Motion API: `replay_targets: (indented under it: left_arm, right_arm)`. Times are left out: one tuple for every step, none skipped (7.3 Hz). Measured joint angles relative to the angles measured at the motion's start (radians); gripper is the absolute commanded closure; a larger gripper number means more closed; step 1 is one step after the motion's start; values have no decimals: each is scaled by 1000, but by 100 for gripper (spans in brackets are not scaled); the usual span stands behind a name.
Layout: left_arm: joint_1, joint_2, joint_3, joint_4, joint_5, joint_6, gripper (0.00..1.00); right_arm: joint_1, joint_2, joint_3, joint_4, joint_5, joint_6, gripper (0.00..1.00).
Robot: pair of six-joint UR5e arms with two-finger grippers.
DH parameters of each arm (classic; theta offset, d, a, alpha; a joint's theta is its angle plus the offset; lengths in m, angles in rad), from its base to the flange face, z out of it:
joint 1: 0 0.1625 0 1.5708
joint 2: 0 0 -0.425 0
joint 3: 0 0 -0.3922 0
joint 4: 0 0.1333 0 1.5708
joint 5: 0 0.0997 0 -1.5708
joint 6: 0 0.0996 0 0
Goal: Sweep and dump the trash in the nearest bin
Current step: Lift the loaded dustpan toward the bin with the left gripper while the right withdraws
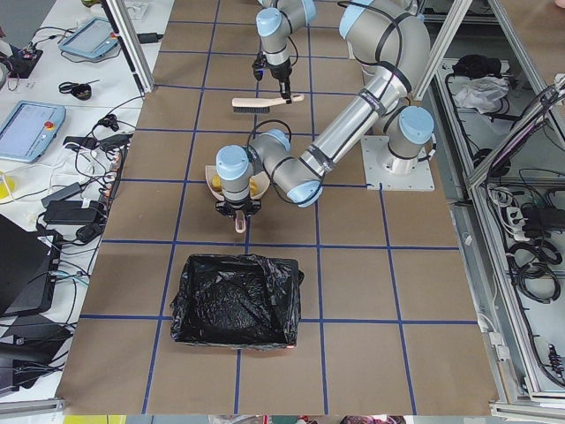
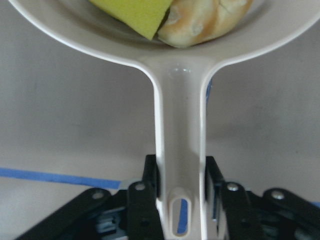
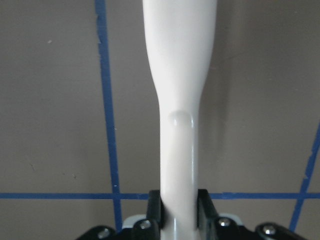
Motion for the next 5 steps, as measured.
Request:
replay_targets:
  left_arm:
    - [21,19,3,-9,-1,-1,100]
    - [42,41,10,-33,0,-4,100]
    - [66,63,29,-82,-1,-10,100]
    - [92,80,64,-149,-7,-15,100]
    - [115,89,108,-215,-9,-17,100]
  right_arm:
    - [-25,-90,125,-4,-28,-37,100]
    - [-51,-170,239,-17,-46,-72,100]
    - [-77,-235,341,-44,-51,-89,100]
    - [-96,-283,436,-105,-48,-78,100]
    - [-107,-308,506,-180,-42,-49,100]
